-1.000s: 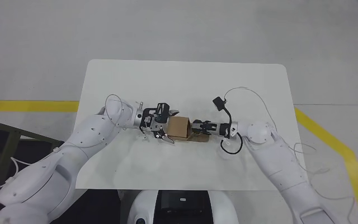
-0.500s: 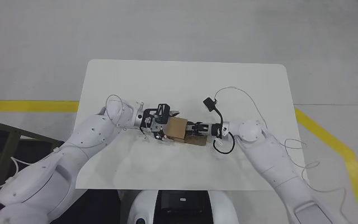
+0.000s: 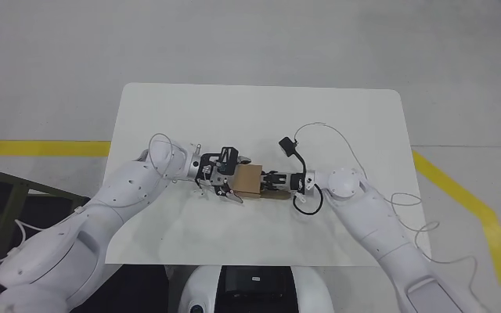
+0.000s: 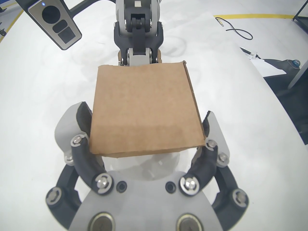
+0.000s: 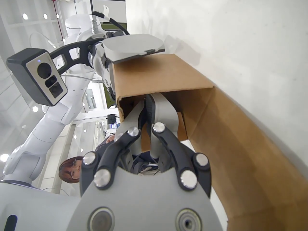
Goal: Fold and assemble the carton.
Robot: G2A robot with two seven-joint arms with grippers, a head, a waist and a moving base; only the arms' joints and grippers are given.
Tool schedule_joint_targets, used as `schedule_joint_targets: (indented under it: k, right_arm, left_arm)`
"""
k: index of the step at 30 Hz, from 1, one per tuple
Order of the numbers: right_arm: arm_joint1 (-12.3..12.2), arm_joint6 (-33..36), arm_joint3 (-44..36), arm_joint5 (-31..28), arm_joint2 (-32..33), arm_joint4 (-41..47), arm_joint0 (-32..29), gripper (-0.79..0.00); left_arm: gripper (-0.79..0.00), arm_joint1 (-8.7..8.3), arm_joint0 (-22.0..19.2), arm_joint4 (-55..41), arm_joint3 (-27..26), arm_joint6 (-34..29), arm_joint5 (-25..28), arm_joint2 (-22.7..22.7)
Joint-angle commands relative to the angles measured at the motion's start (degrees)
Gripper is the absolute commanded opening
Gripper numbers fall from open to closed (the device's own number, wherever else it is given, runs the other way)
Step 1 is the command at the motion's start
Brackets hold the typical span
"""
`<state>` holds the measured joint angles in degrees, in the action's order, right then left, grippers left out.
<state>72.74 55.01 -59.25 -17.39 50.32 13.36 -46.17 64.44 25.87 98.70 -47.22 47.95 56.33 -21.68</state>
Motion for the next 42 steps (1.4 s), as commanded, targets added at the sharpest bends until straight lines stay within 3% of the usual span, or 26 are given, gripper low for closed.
schedule_joint_targets:
  k: [1,22,32,33,35,36,38,42]
  right_arm:
    - [-0.16,0.34,-0.08,-0.1,0.41,-0.31,-0.16,-0.785]
    - [-4.66,0.11,-8.81,2.56,11.82,-6.83,-6.49,-0.785]
    - [-7.12,0.26,-13.44,7.08,17.31,-15.68,-9.69,-0.785]
    - [-7.28,0.43,-13.92,7.58,17.66,-16.0,-10.03,-0.757]
    - [-7.56,0.64,-14.68,8.39,18.32,-16.41,-10.65,-0.508]
    - [-7.67,0.75,-15.09,8.63,18.56,-16.62,-10.93,-0.459]
    - [-7.88,0.92,-15.85,9.07,18.94,-16.99,-11.49,-0.416]
    - [-8.17,1.17,-16.85,9.89,19.18,-17.64,-12.51,-0.416]
  left_arm:
    - [0.0,-0.03,0.03,0.02,-0.03,-0.03,0.03,-0.04]
    - [0.0,-0.1,0.29,0.09,-0.16,-0.52,0.52,-0.63]
    - [0.0,0.08,0.36,0.19,0.13,-0.41,0.36,-1.12]
    - [0.0,0.1,0.38,0.26,0.19,-0.46,0.39,-1.14]
    - [0.0,0.16,0.42,0.23,0.23,-0.5,0.5,-1.21]
    - [0.0,0.19,0.43,0.24,0.26,-0.52,0.52,-1.25]
    - [0.0,0.23,0.45,0.29,0.29,-0.55,0.54,-1.31]
    - [0.0,0.31,0.48,0.41,0.4,-0.64,0.64,-1.45]
